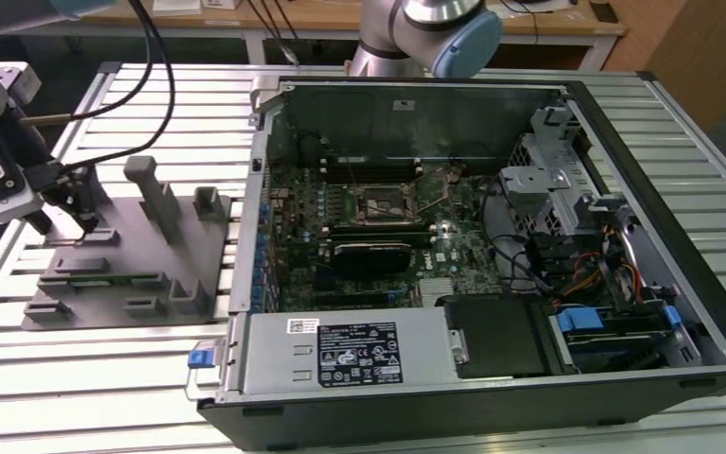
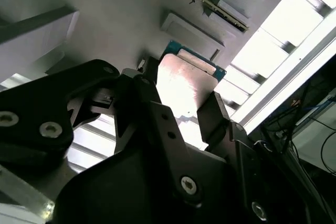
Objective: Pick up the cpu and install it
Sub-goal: 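Pick up the cpu and move it towards the insertion slot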
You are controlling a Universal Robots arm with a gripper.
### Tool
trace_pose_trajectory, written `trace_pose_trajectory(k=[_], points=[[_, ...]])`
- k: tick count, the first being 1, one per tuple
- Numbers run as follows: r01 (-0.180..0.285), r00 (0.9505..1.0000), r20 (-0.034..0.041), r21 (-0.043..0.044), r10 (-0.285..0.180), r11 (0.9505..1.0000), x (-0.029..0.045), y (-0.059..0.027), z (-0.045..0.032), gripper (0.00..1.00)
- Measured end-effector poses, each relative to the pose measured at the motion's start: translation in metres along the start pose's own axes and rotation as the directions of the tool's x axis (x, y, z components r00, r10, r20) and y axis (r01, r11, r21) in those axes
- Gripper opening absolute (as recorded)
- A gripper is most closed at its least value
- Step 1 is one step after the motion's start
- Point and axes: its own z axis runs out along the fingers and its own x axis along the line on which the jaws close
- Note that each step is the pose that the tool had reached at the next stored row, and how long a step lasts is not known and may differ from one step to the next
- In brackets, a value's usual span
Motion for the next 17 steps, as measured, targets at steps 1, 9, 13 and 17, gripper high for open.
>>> trace_pose_trajectory(k=[1,9,13,17], points=[[0.0,1.0,0.0,0.0,0.0,1.0,-0.0001,0.0001,-0.0028,0.54],[0.0,1.0,0.0009,-0.0001,0.0,1.0,-0.0007,0.0017,-0.0432,0.54],[0.0,1.0,0.0008,0.0,0.0,1.0,-0.0009,0.0021,-0.0534,0.54],[0.0,1.0,0.0008,0.0,0.0,1.0,-0.001,0.0026,-0.0654,0.54]])
